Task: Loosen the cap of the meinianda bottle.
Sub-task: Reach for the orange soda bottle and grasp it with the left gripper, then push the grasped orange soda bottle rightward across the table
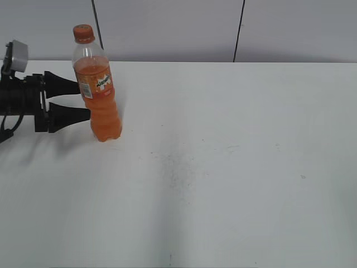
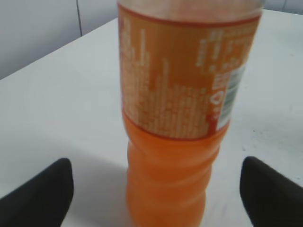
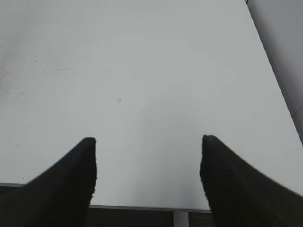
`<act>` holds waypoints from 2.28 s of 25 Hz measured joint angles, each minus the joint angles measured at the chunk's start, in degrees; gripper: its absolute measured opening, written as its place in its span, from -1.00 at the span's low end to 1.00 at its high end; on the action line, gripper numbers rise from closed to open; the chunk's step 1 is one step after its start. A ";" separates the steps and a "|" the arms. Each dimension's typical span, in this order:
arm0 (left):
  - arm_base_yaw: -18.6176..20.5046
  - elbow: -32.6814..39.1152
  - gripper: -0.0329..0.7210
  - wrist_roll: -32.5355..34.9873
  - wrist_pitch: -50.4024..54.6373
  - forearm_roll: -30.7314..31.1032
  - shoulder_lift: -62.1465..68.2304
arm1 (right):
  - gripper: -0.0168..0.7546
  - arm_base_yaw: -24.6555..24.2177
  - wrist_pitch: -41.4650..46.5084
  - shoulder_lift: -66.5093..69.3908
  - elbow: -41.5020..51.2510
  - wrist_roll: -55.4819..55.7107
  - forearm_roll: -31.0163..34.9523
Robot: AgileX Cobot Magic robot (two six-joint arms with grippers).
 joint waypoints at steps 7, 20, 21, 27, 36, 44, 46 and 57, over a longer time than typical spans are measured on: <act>-5.25 -7.74 0.72 -2.84 0.00 0.87 5.39 | 0.38 0.00 0.00 0.00 0.00 0.00 0.00; -7.04 -10.23 0.39 -3.88 -0.05 1.35 8.43 | 0.38 0.00 0.00 0.00 0.00 0.00 0.03; -7.04 -10.46 0.39 -3.88 -0.05 1.40 8.70 | 0.38 0.00 0.00 0.00 0.00 0.00 0.03; -7.04 -10.96 0.38 -3.91 -0.18 1.59 9.36 | 0.38 0.00 0.00 0.00 0.00 0.00 0.03; -7.04 -10.96 0.18 -3.91 -0.53 2.22 9.36 | 0.38 0.00 0.00 0.00 0.00 0.00 0.03; -9.47 -8.23 0.18 -4.28 2.26 2.30 6.73 | 0.38 0.00 0.00 0.00 0.00 0.00 0.03; -11.58 -6.71 0.18 -4.34 2.80 2.37 4.96 | 0.38 0.00 0.00 0.00 0.00 0.00 0.03; -27.20 -5.94 0.17 -2.00 2.69 -3.83 2.13 | 0.38 0.00 0.00 0.00 0.00 0.00 0.03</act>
